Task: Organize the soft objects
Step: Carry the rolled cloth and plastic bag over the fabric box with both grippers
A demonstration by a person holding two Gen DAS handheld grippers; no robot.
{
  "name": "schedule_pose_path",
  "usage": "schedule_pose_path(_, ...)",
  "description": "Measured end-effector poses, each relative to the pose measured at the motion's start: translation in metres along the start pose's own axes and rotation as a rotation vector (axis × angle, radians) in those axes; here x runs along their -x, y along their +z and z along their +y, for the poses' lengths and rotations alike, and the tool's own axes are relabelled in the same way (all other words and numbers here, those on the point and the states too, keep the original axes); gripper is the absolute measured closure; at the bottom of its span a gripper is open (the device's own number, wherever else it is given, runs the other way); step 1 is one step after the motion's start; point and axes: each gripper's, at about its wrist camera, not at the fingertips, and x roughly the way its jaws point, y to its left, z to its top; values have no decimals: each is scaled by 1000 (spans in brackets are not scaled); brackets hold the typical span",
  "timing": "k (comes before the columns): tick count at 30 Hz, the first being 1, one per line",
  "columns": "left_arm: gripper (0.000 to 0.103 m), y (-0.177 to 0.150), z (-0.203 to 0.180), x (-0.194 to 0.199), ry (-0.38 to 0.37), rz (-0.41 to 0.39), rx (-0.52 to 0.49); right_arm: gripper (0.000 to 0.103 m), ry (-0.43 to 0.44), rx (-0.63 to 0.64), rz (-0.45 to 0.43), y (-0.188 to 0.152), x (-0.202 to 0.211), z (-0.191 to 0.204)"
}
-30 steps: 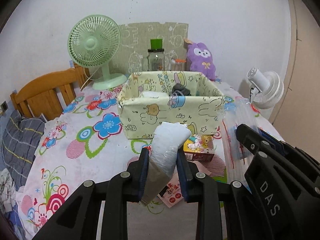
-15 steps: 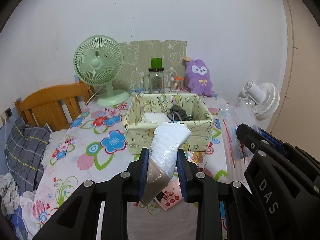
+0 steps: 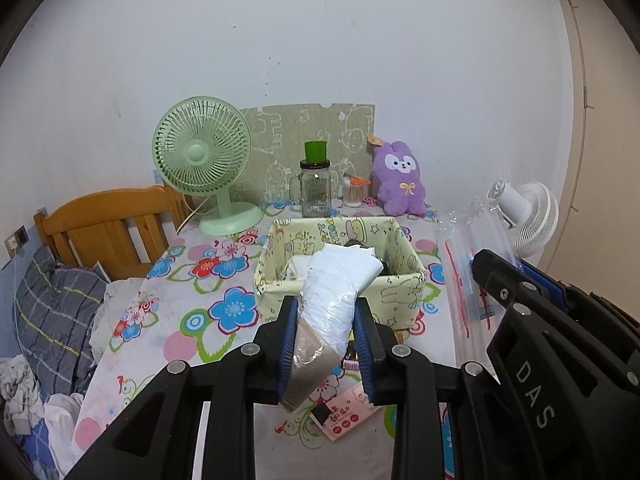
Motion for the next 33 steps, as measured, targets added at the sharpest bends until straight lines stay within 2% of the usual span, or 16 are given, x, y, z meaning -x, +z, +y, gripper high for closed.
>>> schedule_pose_path(17, 76, 27, 6, -21, 3, -36, 8, 87, -6, 12, -36, 26, -24, 3)
schedule_pose_path(33, 76, 55, 14, -75, 15, -13, 29, 87, -14, 28, -18, 48, -79, 7)
